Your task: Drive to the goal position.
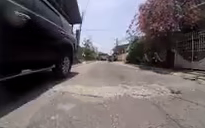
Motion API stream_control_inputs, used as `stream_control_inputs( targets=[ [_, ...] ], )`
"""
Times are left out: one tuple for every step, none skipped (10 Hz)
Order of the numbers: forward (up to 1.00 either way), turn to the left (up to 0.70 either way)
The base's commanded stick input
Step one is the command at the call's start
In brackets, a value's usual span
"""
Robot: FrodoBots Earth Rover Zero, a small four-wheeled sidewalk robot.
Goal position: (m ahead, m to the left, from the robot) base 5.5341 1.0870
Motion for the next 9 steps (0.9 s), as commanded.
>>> stream_control_inputs(
  targets=[
    [1.0, -0.07],
    [1.0, -0.24],
    [1.0, -0.36],
    [1.0, -0.35],
    [1.0, -0.22],
    [1.0, 0.0],
    [1.0, 0.0],
    [1.0, 0.0],
    [1.0, 0.0]
  ],
)
